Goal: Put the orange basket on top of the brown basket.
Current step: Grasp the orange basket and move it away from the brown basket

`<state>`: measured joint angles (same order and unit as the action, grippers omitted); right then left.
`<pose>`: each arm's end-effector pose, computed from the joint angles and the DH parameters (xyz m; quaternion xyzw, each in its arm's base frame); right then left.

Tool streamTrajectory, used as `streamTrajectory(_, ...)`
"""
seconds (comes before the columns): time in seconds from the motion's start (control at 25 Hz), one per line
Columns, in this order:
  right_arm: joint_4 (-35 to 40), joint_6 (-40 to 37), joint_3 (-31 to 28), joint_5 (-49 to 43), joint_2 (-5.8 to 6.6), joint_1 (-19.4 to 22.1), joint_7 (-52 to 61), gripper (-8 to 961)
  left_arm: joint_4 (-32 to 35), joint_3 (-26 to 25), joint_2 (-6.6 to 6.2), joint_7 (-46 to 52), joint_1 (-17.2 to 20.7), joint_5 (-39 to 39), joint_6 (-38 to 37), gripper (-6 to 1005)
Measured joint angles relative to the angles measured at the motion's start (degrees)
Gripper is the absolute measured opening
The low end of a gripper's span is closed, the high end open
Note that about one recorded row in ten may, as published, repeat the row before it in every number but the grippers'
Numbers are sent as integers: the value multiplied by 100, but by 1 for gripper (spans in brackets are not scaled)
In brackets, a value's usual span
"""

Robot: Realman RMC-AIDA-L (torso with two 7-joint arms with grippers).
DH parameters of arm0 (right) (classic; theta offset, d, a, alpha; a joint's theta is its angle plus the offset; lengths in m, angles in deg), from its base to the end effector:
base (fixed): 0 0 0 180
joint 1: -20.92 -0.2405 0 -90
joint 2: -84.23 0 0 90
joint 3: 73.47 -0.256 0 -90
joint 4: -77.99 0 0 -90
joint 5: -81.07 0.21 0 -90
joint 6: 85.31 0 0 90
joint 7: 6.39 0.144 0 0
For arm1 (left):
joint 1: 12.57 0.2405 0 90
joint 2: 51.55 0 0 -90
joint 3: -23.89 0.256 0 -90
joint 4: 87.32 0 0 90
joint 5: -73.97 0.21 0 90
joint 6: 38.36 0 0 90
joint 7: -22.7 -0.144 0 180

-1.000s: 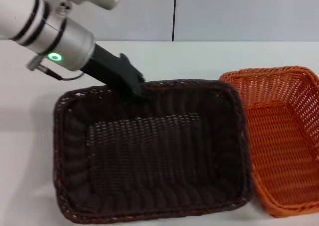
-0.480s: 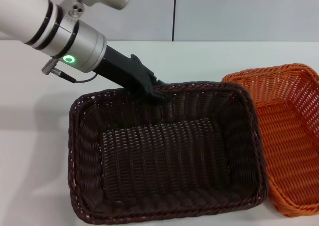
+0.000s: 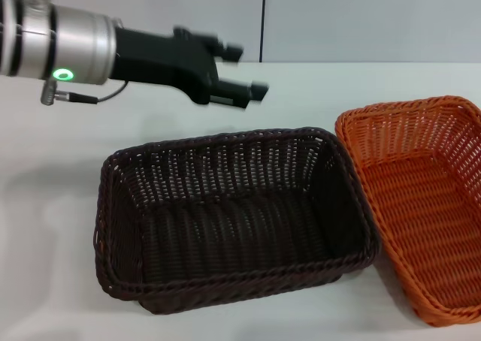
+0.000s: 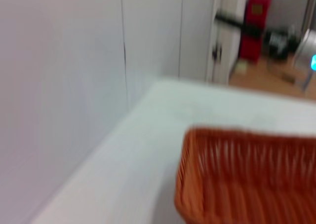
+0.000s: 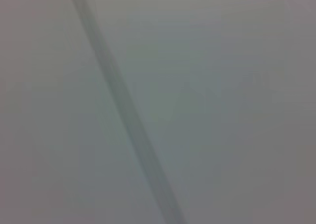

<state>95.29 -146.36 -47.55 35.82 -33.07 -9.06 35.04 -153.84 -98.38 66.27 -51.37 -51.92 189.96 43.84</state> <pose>0.3499 0.3795 0.1121 -0.5472 0.3044 0.4274 0.6521 -0.1305 0.3986 0.0433 -0.9688 -0.1072 -0.1463 0.1692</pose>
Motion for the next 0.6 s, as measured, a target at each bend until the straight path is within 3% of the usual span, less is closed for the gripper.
streamTrajectory(0.04, 608, -49, 548, -765, 59, 167, 843, 542, -52, -2, 0, -108, 132, -279, -35, 638)
streamTrajectory(0.12, 972, -114, 803, -1297, 110, 266, 1368, 542, -135, -10, 0, -396, 450, -947, -73, 696)
streamTrajectory(0.2, 1637, -367, 1127, -2426, 247, 393, 2479, 542, -166, -48, 0, -609, 685, -1420, -80, 748)
streamTrajectory(0.28, 2214, -941, 1252, -3793, 459, 398, 3731, 542, -141, -135, 4, -851, 930, -1976, -87, 792)
streamTrajectory(0.44, 2886, -2531, 1156, -6460, 884, -21, 5746, 542, 2, -222, 4, -1163, 1269, -2727, -40, 860)
streamTrajectory(0.6, 3236, -3729, 1062, -8396, 1034, -540, 6371, 542, 60, -226, 4, -1203, 1395, -2917, 67, 860)
